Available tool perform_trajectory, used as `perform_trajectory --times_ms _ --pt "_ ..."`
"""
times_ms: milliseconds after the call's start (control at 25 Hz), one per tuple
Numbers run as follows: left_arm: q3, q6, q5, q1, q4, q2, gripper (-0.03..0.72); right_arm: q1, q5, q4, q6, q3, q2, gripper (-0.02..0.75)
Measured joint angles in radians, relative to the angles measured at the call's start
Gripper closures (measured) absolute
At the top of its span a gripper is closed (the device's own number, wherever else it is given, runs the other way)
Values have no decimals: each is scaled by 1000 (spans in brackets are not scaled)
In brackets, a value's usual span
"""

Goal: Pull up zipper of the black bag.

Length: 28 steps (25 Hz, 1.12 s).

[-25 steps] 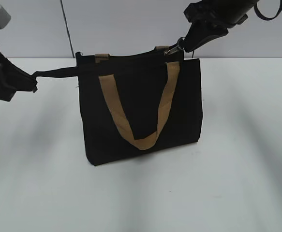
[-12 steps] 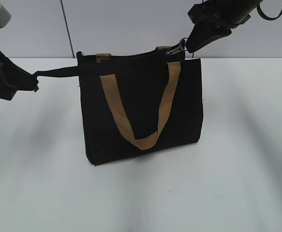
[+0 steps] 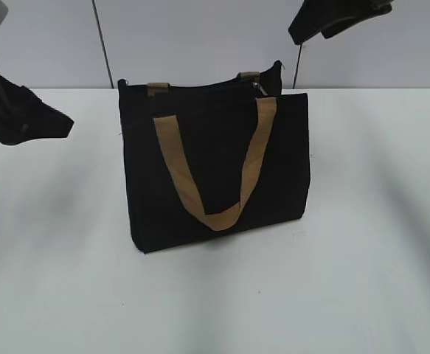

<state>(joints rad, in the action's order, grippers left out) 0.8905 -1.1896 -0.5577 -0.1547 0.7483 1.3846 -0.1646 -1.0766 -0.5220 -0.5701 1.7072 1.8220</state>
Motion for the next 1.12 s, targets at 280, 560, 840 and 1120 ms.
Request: perform_trajectory --times_ms 280,560,840,1120 --pt "53 288 -3 0 -168 1 124 0 -53 181 15 0 -68 231" --pt "212 895 -185 0 -696 3 166 45 -117 491 300 0 -110 231" --pt "279 1103 -407 3 -839 3 176 149 -137 498 354 0 -163 231" --pt "186 1118 -498 3 -806 -35 190 159 -138 398 348 -197 -328 231"
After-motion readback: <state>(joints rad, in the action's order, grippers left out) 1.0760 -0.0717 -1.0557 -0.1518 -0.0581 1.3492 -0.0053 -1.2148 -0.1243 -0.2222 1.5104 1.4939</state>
